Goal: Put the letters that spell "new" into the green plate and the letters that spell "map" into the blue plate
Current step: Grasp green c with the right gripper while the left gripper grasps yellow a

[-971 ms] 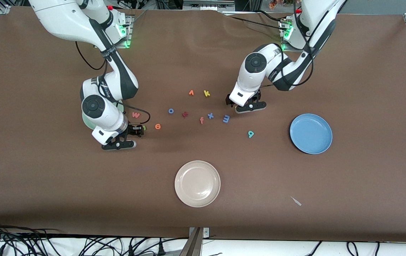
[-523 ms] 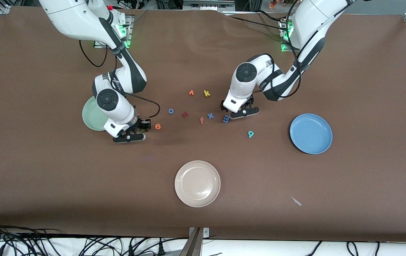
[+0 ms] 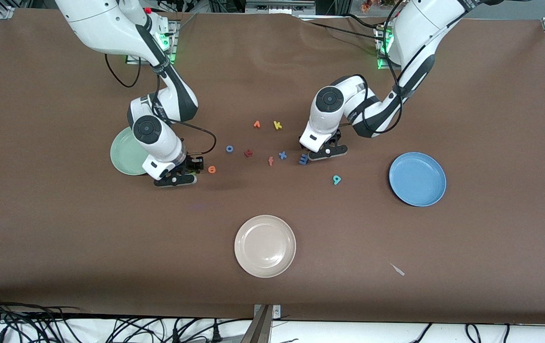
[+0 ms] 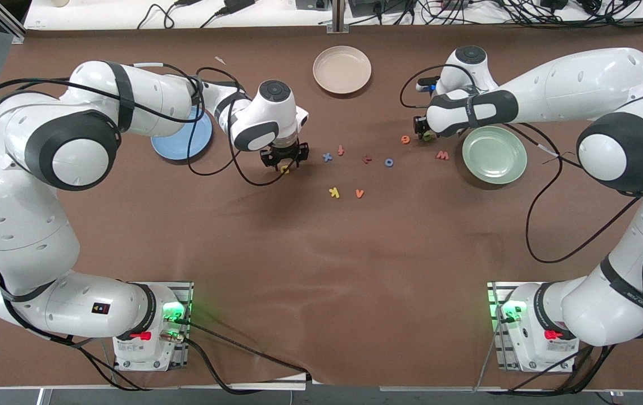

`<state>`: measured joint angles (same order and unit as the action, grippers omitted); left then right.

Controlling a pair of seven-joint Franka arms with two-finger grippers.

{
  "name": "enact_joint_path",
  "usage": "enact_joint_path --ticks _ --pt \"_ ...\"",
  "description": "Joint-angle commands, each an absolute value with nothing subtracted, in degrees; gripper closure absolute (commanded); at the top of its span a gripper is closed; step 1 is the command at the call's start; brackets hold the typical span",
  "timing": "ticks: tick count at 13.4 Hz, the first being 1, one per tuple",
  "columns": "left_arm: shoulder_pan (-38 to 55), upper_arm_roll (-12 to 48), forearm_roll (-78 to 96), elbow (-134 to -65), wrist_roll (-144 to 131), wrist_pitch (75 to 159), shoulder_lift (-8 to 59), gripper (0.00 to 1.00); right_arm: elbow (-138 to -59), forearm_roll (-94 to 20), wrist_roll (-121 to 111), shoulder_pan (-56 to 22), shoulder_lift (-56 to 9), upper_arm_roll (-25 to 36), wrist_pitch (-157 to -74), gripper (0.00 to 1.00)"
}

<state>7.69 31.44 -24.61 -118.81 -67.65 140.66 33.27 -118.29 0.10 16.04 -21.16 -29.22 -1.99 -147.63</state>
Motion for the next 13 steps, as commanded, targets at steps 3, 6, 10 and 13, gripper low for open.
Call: enact_joint_path --ticks 3,6,10,13 --pt "7.9 31.6 -26.7 -118.3 -66.7 137.5 33.6 0.48 -119.4 0.4 16.7 -22.0 -28.8 -1.7 -148.8 0.51" --pt "7.7 31.6 -26.6 -118.3 -66.8 137.5 33.7 0.64 -119.2 0.5 16.7 -22.1 -29.0 -1.7 -148.8 0.62" --pt "7.5 31.6 -26.6 -118.0 -66.7 137.5 33.8 0.93 -118.9 0.5 16.3 -22.1 -29.4 -1.7 -148.9 0.91" --pt "5.9 31.7 -26.5 -116.6 -65.1 134.9 33.0 1.00 -118.2 0.6 14.9 -22.0 -27.3 -1.2 -145.7 0.94"
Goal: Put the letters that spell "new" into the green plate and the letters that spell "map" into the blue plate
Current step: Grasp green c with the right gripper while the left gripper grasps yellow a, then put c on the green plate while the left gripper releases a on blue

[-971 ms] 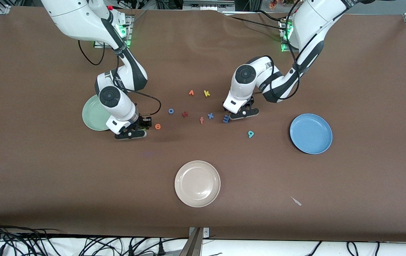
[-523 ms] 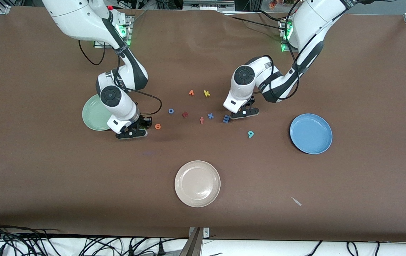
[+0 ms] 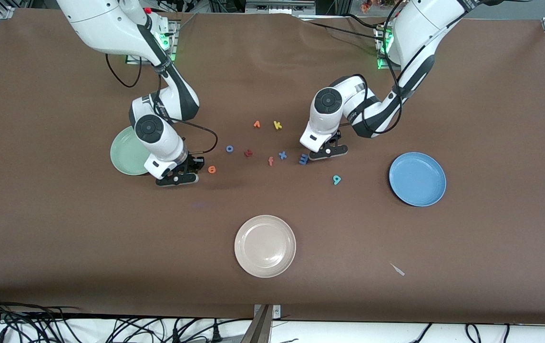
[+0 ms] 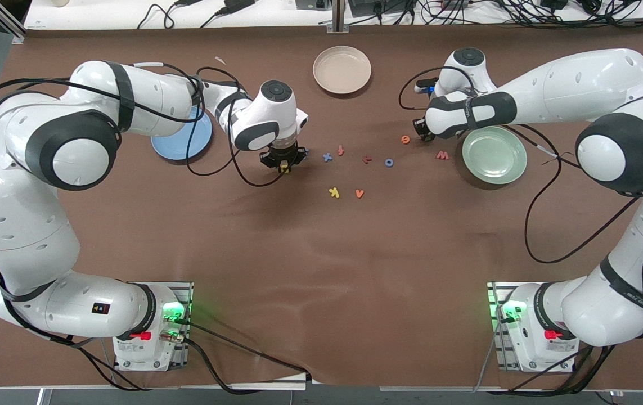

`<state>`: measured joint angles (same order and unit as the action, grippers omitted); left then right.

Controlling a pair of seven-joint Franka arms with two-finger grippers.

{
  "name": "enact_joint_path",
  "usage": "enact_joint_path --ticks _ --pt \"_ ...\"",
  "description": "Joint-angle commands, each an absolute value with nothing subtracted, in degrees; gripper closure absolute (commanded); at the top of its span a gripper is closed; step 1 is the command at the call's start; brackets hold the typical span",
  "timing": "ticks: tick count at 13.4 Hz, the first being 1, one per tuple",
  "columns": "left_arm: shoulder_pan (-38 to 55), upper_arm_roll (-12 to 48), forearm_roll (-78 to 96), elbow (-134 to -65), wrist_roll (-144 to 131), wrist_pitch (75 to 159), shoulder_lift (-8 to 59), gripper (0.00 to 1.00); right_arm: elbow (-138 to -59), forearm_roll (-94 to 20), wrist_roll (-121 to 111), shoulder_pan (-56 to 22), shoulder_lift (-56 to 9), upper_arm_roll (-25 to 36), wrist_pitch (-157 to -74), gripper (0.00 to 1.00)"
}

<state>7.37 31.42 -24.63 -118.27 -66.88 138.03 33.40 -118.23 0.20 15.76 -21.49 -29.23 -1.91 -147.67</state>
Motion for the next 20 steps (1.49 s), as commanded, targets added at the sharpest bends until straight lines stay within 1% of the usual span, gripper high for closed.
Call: enact_joint_path --ticks 1,3,5,6,7,9,11,14,15,16,17,18,20 --pt "4.9 31.9 -25.7 -114.6 -61.8 131.0 33.0 1.00 -117.3 0.6 14.1 -21.9 -26.0 -0.9 -142.7 0.94" --pt "2.4 32.4 -22.3 -109.7 -52.9 121.5 33.0 1.00 -116.7 0.6 10.1 -21.8 -23.1 1.5 -137.0 0.94" --pt "-0.8 32.3 -18.6 -104.9 -39.5 112.1 32.3 1.00 -117.4 0.5 4.3 -21.7 -20.6 5.2 -131.4 0.94" --pt "-2.9 32.3 -18.5 -102.5 -32.9 107.8 32.3 1.00 -118.6 0.5 0.7 -21.7 -19.2 7.1 -130.3 0.94" --pt "-5.2 31.9 -18.6 -101.2 -25.9 105.7 32.5 1.00 -120.5 0.2 -1.4 -21.6 -17.7 8.7 -130.2 0.96" --pt "-11.0 31.7 -19.3 -101.1 -13.2 105.6 33.0 1.00 -126.5 0.2 -1.9 -21.6 -14.6 9.9 -131.8 0.98" --pt "-15.2 31.1 -20.0 -101.1 -3.0 105.6 34.0 1.00 -133.6 0.2 -2.3 -21.6 -12.3 10.5 -137.3 0.98" --pt "-16.6 28.5 -26.0 -101.1 4.5 106.3 36.5 1.00 -141.1 0.2 -2.3 -21.6 -9.8 11.2 -141.5 0.97" --pt "-17.3 28.5 -27.0 -101.1 5.0 107.0 37.2 0.95 -142.2 0.2 -2.3 -21.6 -9.4 11.3 -141.6 0.94" --pt "-17.3 28.5 -27.2 -101.1 5.4 107.7 37.7 0.53 -142.3 0.1 -2.3 -21.6 -9.7 11.3 -141.7 0.77" --pt "-16.8 28.5 -27.2 -101.1 4.8 107.8 37.7 0.01 -142.3 0.1 -2.1 -21.6 -9.8 11.3 -141.6 0.26" --pt "-16.9 28.8 -26.1 -100.7 4.4 107.5 36.7 0.00 -142.2 0.1 -2.0 -21.6 -9.5 11.4 -141.3 0.01" --pt "-16.4 29.8 -23.9 -97.6 4.4 106.4 35.9 0.00 -140.4 0.1 -1.1 -21.7 -9.1 10.9 -140.8 0.01"
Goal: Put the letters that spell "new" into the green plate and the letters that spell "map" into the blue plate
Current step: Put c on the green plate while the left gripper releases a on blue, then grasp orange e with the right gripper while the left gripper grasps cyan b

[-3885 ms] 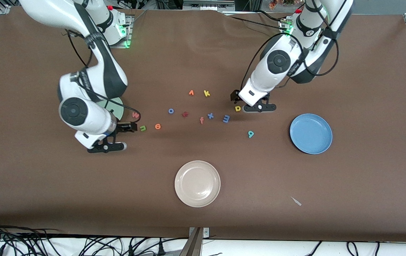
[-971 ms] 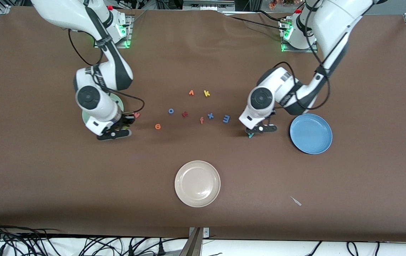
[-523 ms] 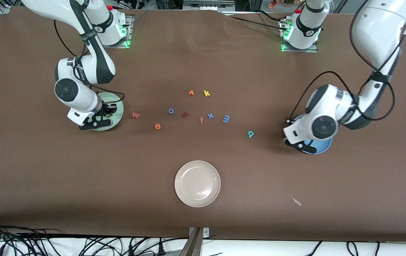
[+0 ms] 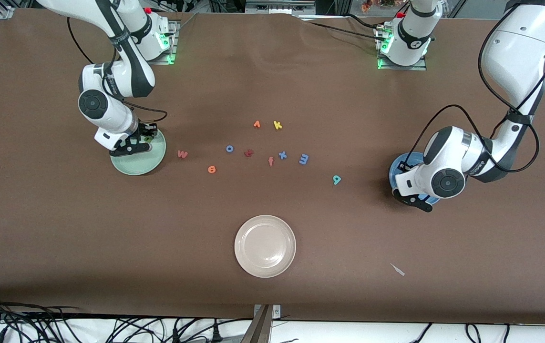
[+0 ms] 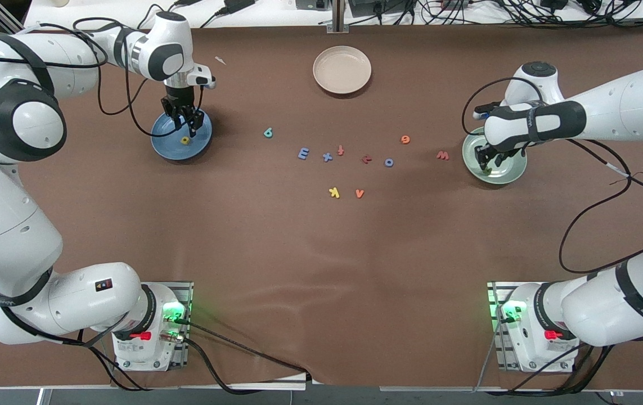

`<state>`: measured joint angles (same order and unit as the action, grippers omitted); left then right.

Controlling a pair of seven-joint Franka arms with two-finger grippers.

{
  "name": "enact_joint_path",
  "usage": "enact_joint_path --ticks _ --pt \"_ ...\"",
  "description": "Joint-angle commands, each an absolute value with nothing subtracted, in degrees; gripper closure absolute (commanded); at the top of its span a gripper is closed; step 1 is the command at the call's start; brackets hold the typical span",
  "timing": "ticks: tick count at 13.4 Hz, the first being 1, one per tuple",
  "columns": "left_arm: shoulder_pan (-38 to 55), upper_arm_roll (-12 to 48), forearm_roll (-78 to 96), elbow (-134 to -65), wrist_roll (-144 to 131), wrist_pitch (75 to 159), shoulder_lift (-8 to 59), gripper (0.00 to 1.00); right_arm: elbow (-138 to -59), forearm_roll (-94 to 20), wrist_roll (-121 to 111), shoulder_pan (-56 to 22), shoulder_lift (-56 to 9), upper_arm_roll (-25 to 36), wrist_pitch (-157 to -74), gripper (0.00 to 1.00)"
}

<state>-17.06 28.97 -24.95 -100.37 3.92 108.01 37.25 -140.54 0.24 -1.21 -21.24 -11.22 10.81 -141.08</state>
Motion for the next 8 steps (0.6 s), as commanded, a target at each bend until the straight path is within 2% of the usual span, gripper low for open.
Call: enact_joint_path --ticks 1,4,8 --pt "-16.2 30.1 -20.9 -96.4 4.3 106.2 35.9 0.00 -137.8 -0.3 -0.7 -21.9 -9.1 9.1 -140.7 0.01" --pt "-13.0 30.1 -12.9 -95.2 -0.9 109.1 36.4 0.00 -129.0 -0.4 10.5 -22.4 -13.3 3.4 -139.7 0.01" --pt "-5.0 30.0 -12.7 -96.2 -18.0 120.0 37.7 0.00 -115.0 -0.5 20.1 -23.1 -23.9 -1.4 -136.0 0.02"
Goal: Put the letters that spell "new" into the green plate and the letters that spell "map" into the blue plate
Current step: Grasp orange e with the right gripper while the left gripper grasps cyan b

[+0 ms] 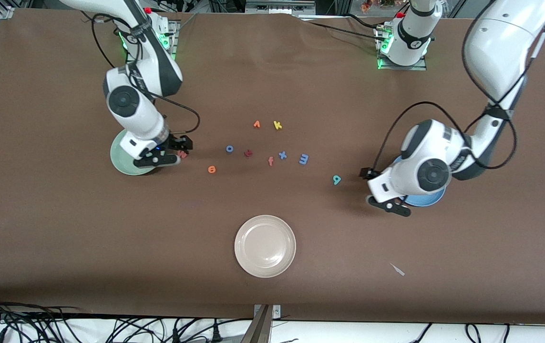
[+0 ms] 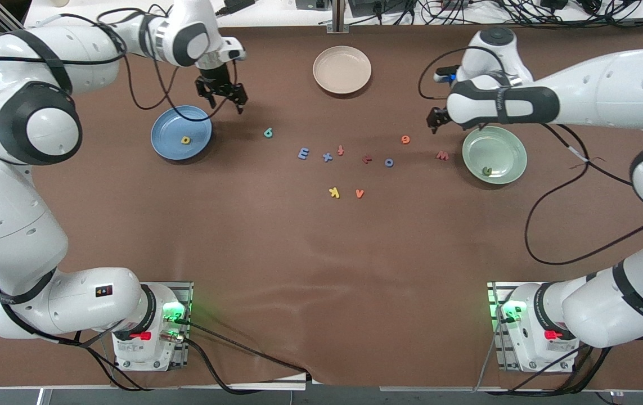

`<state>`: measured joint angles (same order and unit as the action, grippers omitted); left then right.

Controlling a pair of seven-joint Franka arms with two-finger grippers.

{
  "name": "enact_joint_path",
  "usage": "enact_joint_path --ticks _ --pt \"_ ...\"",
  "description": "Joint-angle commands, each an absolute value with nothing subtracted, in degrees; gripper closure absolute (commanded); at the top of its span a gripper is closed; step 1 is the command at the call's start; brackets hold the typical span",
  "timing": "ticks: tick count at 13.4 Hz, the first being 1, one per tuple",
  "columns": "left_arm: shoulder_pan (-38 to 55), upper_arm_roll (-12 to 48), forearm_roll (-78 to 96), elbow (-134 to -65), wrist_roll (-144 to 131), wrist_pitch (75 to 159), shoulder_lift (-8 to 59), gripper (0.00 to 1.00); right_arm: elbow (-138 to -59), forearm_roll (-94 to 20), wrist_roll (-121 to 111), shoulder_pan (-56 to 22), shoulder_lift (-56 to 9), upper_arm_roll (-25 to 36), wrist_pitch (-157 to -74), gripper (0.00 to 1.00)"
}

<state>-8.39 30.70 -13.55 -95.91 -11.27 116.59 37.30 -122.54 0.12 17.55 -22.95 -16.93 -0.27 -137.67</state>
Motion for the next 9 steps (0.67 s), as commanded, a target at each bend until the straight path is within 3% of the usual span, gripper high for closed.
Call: enact_joint_path --ticks 1,5,9 --pt "-3.4 30.0 -13.0 -96.2 -21.1 121.9 38.2 0.00 -112.4 -0.4 22.5 -23.2 -26.3 -2.3 -136.0 0.04" --pt "2.0 28.0 -17.9 -99.5 -33.1 132.3 40.2 0.00 -105.4 -0.4 25.1 -25.4 -32.9 -3.0 -136.4 0.17" --pt "2.1 27.9 -22.3 -99.6 -36.0 133.2 42.4 0.00 -105.3 -0.3 25.1 -27.4 -34.4 -3.0 -136.5 0.27"
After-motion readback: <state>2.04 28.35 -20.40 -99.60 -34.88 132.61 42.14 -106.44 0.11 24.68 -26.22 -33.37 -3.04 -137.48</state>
